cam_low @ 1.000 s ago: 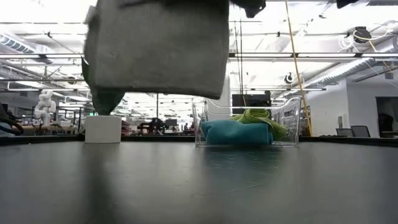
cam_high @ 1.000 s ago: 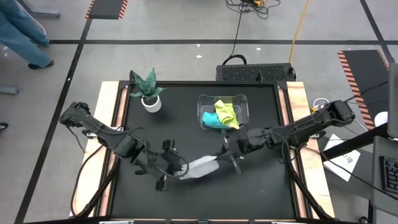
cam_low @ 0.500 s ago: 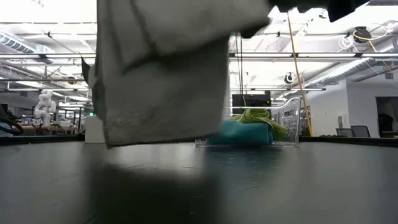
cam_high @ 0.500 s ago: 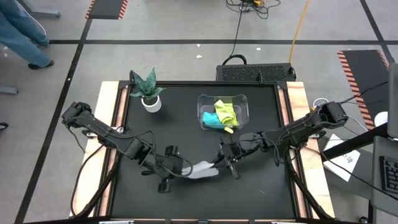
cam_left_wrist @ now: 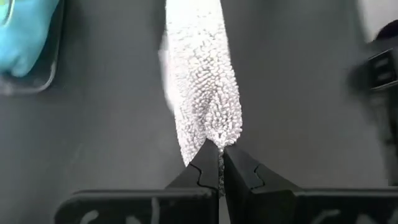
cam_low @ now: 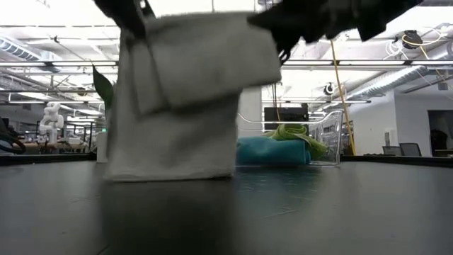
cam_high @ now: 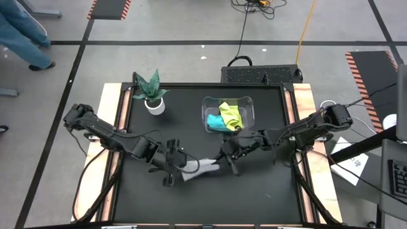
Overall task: Fold microfiber towels
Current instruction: Fold the gray towel
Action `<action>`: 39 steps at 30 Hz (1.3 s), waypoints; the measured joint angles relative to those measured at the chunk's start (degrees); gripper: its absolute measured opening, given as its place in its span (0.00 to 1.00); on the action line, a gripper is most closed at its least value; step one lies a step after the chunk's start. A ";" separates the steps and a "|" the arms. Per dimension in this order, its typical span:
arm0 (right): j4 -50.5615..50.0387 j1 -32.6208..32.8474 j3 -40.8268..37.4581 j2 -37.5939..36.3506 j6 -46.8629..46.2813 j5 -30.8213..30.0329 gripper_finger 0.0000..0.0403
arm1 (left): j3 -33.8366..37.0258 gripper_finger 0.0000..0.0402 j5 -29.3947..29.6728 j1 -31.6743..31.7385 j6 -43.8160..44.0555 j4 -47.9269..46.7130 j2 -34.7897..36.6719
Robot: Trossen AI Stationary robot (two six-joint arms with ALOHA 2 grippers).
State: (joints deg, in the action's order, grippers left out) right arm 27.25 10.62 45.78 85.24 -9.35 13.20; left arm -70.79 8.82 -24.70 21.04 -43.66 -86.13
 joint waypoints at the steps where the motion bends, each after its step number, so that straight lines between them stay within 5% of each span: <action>1: -0.81 -0.50 0.01 0.65 1.88 -0.03 0.00 | 0.65 0.01 0.20 0.58 -0.10 -0.53 -0.05; 10: -0.05 -3.85 0.13 7.87 17.23 -4.18 0.00 | 10.89 0.01 2.90 4.37 -4.14 1.50 -0.09; 20: 2.53 -9.03 0.12 11.14 22.67 -7.27 0.00 | 15.20 0.02 12.45 6.30 -7.32 1.82 -0.09; 26: 2.98 -8.24 -0.02 6.87 25.23 -7.08 0.00 | 10.49 0.01 12.84 6.26 -10.28 -2.62 -0.09; 39: -1.78 -9.37 -0.04 -6.92 29.82 -9.09 0.00 | -8.03 0.01 26.60 6.34 -12.98 -19.14 -0.11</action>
State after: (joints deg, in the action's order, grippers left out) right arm 25.47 1.25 45.74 78.31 20.48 4.11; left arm -78.82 35.42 -18.35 8.06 -62.80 -86.24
